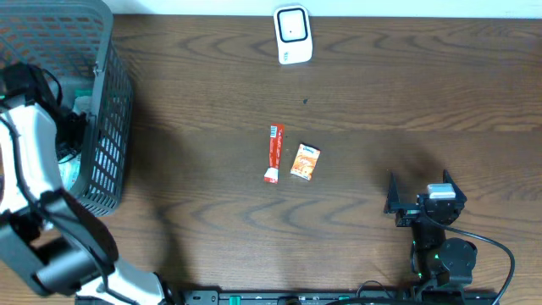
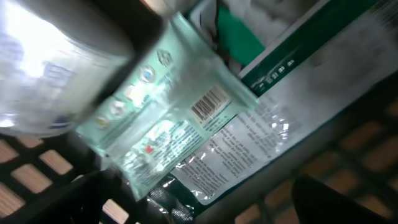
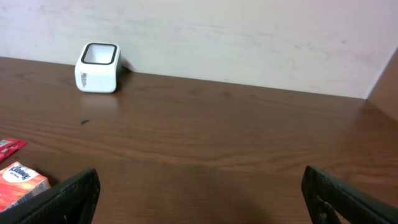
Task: Scan the item barcode
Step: 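Reach left gripper into basket and grasp the mint-green wet-wipes pack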
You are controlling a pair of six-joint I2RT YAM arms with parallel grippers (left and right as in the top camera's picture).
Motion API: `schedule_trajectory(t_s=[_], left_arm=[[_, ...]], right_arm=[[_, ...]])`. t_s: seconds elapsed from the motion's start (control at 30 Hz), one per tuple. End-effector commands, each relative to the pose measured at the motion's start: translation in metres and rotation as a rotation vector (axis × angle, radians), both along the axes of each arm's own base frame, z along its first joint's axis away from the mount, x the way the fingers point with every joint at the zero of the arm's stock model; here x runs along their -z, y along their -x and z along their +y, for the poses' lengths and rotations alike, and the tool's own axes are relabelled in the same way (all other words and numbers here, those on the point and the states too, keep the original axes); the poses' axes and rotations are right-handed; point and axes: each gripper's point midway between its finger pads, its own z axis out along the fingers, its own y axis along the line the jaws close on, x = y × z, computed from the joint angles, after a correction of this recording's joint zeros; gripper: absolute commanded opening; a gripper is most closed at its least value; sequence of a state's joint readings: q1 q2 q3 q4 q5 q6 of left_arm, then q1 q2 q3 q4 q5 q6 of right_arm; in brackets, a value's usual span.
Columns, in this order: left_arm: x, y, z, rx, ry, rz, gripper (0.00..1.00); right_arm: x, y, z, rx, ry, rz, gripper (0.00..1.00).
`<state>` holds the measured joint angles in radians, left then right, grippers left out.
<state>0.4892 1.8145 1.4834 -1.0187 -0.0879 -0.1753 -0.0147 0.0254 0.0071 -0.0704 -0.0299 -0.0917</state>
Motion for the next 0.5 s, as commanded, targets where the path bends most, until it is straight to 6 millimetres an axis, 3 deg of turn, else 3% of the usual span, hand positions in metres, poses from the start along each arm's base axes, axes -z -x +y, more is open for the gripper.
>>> schedule_trajectory(t_s=[0.0,0.33,0.47], left_arm=[[0.022,0.007,0.003,0.018,0.017,0.085,0.92],[0.073,0.024,0.007,0.038,0.036,0.267,0.91],[0.085,0.023,0.007,0.039,0.047,0.284,0.80]], right_arm=[[0.001,0.000,-0.003,0.011,0.010,0.004,0.99],[0.001,0.000,-0.003,0.011,0.010,0.004,0.99],[0.001,0.000,-0.003,0.011,0.010,0.005,0.99]])
